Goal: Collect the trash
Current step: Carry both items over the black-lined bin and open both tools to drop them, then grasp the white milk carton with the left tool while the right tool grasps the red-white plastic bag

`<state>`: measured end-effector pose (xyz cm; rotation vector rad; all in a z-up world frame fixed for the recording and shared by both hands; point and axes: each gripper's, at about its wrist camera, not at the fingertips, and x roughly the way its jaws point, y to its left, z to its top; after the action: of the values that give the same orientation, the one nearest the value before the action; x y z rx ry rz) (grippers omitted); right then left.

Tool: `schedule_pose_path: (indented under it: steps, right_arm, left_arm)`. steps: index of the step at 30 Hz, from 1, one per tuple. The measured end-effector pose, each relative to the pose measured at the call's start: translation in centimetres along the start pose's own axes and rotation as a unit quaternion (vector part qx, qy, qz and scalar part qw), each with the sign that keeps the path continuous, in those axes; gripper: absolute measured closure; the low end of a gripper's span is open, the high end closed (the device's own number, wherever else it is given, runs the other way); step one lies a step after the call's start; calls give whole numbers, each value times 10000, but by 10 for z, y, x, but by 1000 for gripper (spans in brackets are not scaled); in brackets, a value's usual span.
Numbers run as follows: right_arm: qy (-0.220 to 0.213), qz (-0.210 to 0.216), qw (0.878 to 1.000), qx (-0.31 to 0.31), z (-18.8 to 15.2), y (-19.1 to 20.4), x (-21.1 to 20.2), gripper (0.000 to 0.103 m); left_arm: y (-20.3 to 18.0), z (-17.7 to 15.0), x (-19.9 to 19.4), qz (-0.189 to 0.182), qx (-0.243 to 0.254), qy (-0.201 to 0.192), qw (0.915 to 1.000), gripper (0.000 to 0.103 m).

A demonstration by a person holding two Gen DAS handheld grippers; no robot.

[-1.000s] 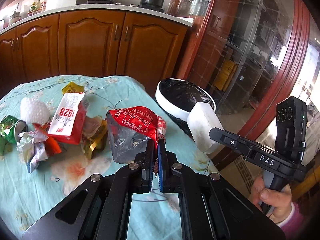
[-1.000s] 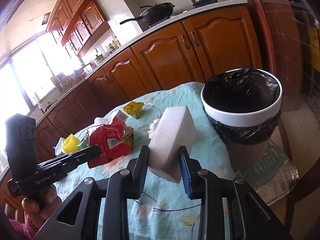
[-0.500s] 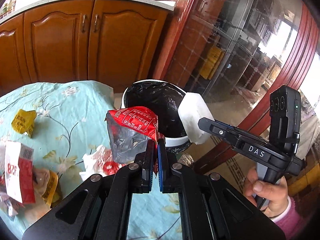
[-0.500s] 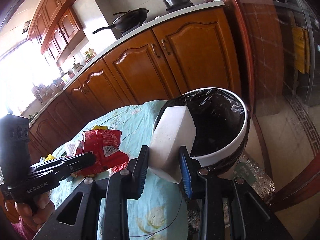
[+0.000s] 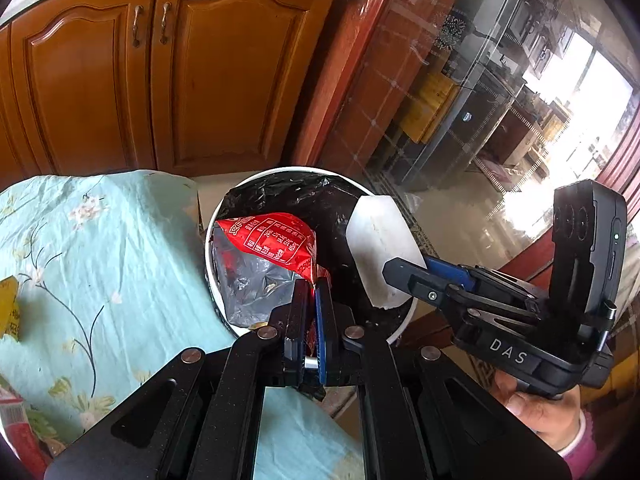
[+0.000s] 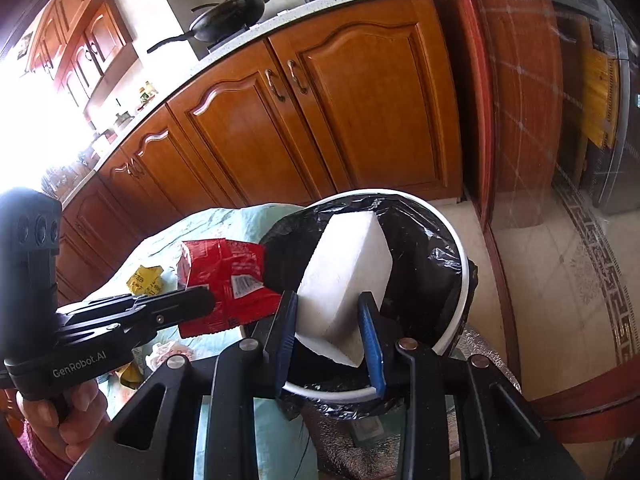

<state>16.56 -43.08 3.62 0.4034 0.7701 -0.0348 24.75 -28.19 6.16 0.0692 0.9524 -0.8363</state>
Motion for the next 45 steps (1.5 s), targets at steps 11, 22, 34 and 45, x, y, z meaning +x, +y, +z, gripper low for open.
schedule_pose_path:
  steps: [11,22,34,45]
  right_arm:
    - [309,-57,9994,112,8,-16,16,56]
    - [96,-43,9997,218,3,-17,2,54]
    - [-343,363,9985,237,-40,23,-22,38]
    - [-158,642,9976,-190,-67,82,-13,38]
  left_arm:
    - [12,2,23,81,-158,406,9990,86]
    - [18,-8,-8,113,-288,22,9995,80]
    - [45,-73,-68,476,-828,-612,9935,76]
    - [79,-119,-119,929,-1125,-978,9845,76]
